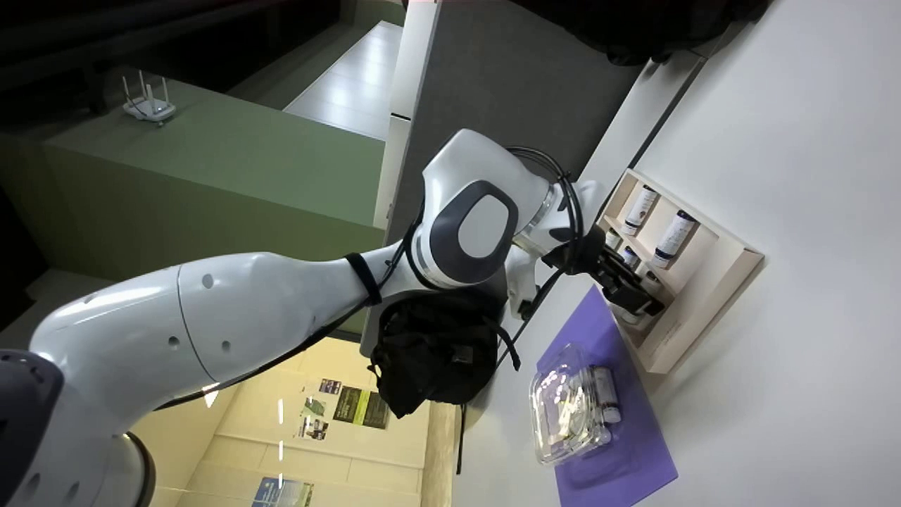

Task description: Remove the bottle from the left side of the tray and put it on the table

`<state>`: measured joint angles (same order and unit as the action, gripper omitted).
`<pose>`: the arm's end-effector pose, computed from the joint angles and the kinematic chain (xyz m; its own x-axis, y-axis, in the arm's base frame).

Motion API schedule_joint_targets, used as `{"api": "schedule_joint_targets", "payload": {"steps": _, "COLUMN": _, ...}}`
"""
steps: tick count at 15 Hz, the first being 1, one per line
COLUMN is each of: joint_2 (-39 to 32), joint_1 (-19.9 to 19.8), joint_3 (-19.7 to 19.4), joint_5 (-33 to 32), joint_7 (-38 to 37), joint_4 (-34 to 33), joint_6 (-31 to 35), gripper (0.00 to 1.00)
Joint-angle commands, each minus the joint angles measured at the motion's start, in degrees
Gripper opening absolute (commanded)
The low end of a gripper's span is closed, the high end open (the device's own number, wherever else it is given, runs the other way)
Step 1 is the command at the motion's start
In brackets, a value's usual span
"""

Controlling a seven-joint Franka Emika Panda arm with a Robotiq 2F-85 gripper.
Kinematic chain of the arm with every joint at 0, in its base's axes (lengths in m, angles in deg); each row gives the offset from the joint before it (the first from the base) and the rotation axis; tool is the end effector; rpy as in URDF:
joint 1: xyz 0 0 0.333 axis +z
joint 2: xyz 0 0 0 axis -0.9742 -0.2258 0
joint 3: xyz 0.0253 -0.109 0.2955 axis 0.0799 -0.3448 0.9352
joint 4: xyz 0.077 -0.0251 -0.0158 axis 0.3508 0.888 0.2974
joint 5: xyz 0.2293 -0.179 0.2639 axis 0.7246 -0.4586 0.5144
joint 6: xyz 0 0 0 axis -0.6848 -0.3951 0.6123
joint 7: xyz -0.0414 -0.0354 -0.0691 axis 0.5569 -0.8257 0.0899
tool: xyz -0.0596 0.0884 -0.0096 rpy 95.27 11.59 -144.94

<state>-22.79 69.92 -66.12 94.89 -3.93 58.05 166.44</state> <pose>0.5942 -0.1585 0.1056 0.1396 -0.9420 -0.3053 -0.9841 -0.1661 0.0625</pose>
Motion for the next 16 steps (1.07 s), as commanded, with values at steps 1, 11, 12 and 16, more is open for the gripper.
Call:
{"api": "schedule_joint_targets", "payload": {"steps": 1, "joint_2": 0.1, "joint_1": -0.4, "joint_3": 0.4, "joint_5": -1.1, "joint_7": -1.4, "joint_4": -1.6, "joint_6": -1.2, "gripper": 0.25}}
{"api": "schedule_joint_targets", "payload": {"steps": 11, "joint_2": 11.3, "joint_1": -1.6, "joint_3": 3.6, "joint_5": 1.5, "joint_7": 3.5, "joint_4": -0.6, "joint_6": -11.5, "gripper": 0.11}}
{"api": "schedule_joint_targets", "payload": {"steps": 12, "joint_2": 11.7, "joint_1": -1.2, "joint_3": 4.0, "joint_5": 1.9, "joint_7": 3.5, "joint_4": -1.1, "joint_6": -11.8, "gripper": 0.11}}
{"api": "schedule_joint_targets", "payload": {"steps": 16, "joint_2": 12.6, "joint_1": 1.1, "joint_3": 5.6, "joint_5": 0.2, "joint_7": 3.7, "joint_4": -0.1, "joint_6": -16.7, "gripper": 0.11}}
